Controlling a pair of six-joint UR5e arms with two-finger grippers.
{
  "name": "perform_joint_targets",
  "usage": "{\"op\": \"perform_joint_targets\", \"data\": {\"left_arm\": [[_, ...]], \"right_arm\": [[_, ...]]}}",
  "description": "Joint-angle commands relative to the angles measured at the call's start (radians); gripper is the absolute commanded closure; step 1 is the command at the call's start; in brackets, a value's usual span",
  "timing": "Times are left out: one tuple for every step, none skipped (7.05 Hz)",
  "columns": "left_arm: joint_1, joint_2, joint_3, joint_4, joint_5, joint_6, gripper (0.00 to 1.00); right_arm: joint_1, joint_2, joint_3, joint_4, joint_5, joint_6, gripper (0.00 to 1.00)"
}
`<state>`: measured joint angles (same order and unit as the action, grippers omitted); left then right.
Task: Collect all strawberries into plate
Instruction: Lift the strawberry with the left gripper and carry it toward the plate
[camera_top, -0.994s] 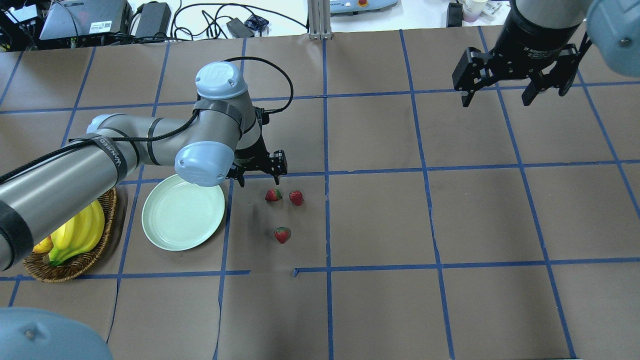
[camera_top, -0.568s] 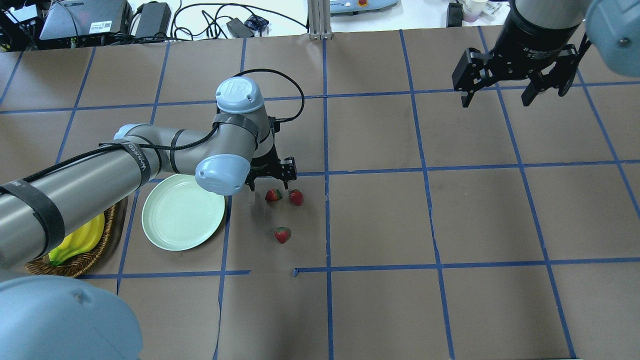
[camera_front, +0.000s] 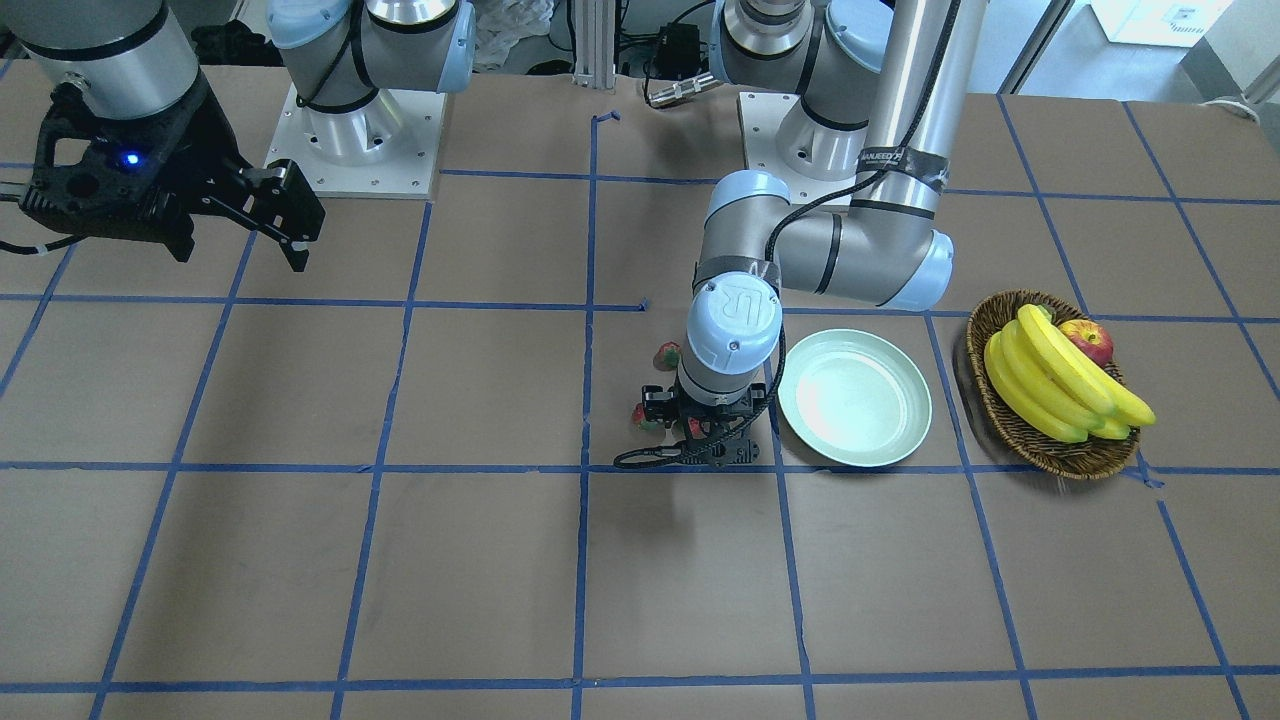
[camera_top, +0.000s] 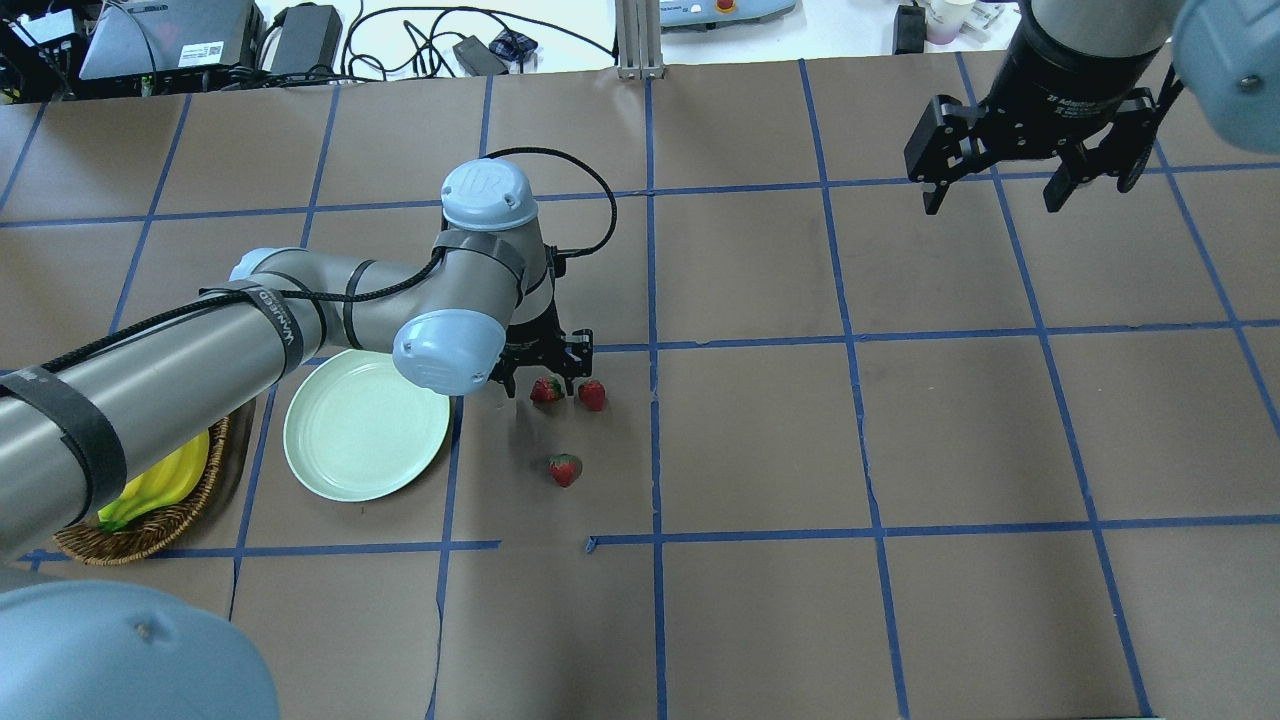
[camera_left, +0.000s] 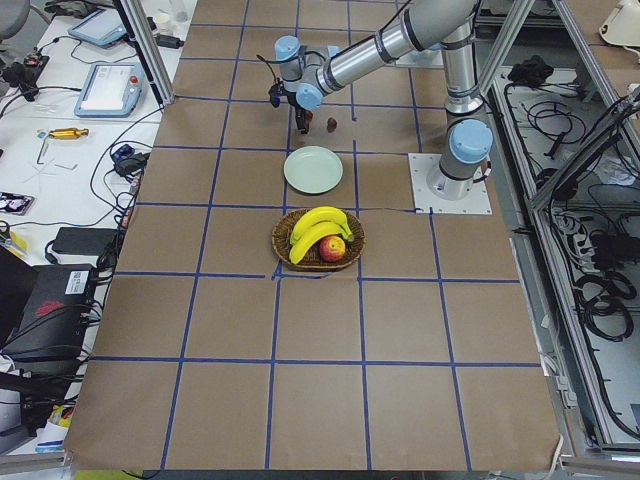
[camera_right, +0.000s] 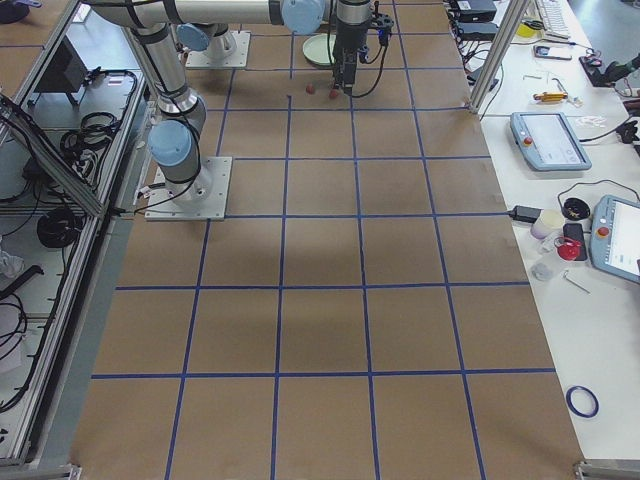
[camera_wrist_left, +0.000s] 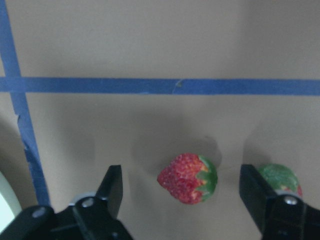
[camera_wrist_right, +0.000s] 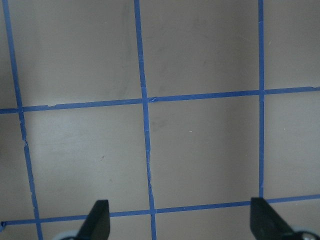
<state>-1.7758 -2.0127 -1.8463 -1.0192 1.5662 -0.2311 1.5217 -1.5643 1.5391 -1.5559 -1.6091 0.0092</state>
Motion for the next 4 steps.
{"op": "perform_joint_targets", "data": {"left_arm": [[-0.001, -0.015, -0.001, 0.005, -0.002, 0.0, 0.38], [-0.001, -0.006, 0.001, 0.007, 0.0, 0.001, 0.51], [-0.001, -0.008, -0.001, 0.005, 0.006, 0.001, 0.69], [-0.001, -0.008, -0.001, 0.004, 0.03, 0.0, 0.81]], "right_arm": [[0.0, 0.0, -0.001, -0.001, 0.0, 0.0, 0.0], [0.0, 0.001, -0.001, -0.001, 0.0, 0.0, 0.0], [0.0, 0.001, -0.001, -0.001, 0.0, 0.0, 0.0], [0.0, 0.001, -0.001, -0.001, 0.0, 0.0, 0.0]]}}
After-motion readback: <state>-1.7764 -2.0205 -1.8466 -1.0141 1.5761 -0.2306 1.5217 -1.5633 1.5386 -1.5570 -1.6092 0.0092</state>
